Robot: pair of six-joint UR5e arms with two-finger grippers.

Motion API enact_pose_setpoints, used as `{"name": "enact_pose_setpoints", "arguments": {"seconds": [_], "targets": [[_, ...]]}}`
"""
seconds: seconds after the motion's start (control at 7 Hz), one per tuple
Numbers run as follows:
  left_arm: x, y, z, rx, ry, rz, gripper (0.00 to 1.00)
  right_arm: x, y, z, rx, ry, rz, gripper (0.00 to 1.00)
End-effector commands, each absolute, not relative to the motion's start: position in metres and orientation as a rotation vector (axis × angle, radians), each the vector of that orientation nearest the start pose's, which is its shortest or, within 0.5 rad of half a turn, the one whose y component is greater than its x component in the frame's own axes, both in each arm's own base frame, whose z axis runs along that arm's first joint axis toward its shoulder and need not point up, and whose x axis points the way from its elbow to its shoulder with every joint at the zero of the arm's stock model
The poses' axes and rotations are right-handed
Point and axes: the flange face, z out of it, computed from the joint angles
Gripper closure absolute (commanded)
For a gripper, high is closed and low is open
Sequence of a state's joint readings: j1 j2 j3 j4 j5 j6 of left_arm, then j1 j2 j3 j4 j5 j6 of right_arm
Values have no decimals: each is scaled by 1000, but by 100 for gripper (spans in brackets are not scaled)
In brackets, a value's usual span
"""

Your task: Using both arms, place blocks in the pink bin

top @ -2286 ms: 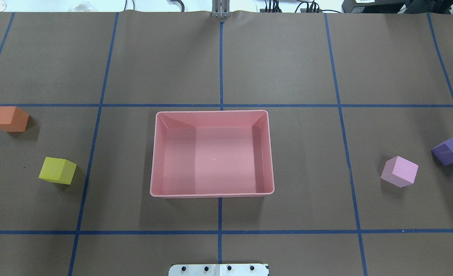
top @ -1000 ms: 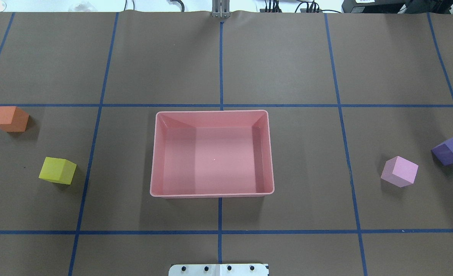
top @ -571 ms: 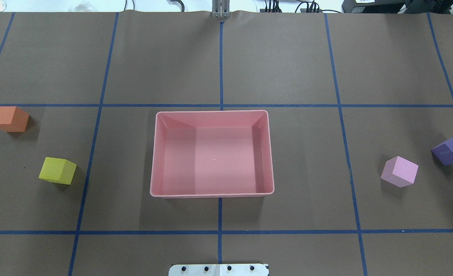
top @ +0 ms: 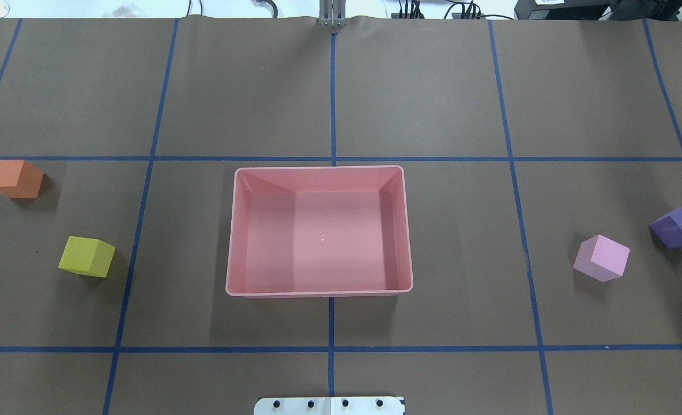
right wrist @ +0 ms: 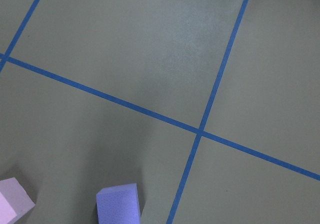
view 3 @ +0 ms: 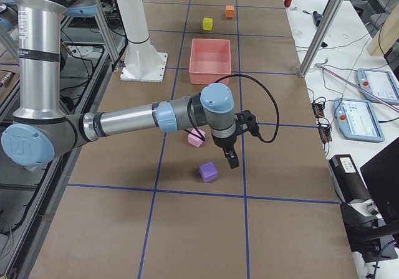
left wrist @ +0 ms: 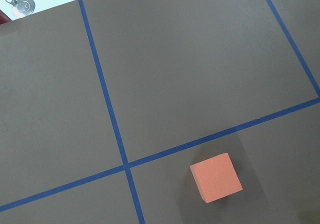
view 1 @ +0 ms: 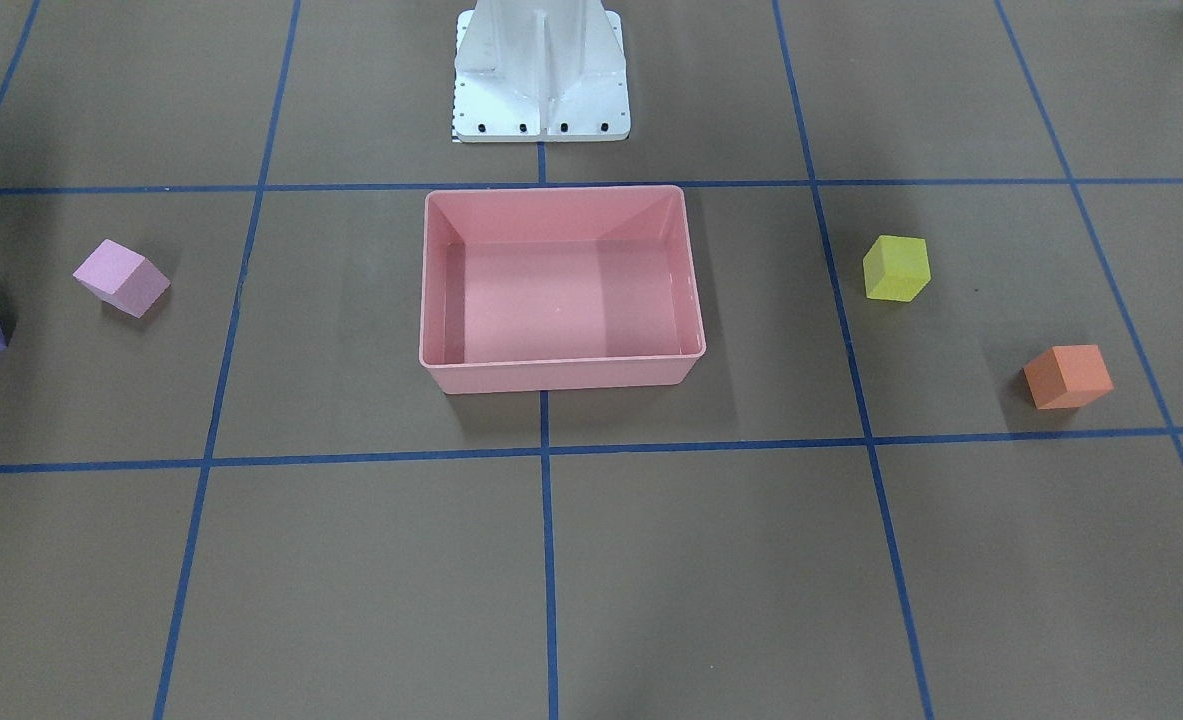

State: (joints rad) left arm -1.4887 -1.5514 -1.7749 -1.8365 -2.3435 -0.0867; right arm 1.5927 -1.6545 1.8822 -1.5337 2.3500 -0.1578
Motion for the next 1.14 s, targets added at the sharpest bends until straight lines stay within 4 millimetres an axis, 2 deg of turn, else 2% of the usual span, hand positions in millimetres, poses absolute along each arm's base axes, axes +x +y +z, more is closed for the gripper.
{"name": "enact_pose_setpoints", "arguments": {"seconds": [0.0, 0.14, 0.29, 0.43, 0.57, 0.71, 1.0], "targets": [[22, -511, 573, 302, 842, 79, 0, 68, -462, 539, 308, -761, -213, 0], [52, -515, 597, 300, 884, 37, 0, 68, -462, 539, 307, -761, -212, 0], [78, -515, 606, 298, 899, -18, 0, 68, -462, 539, 307, -761, -212, 0], [115, -513, 608, 288, 850, -55, 0, 68, -461, 540, 306, -761, -212, 0], [136, -515, 609, 286, 823, -50, 0, 68, -461, 541, 305, -761, -213, 0], [143, -520, 615, 276, 819, -46, 0, 68, -461, 542, 303, -762, -212, 0], [160, -518, 618, 257, 819, -22, 0, 68, -461, 542, 303, -762, -212, 0]]}}
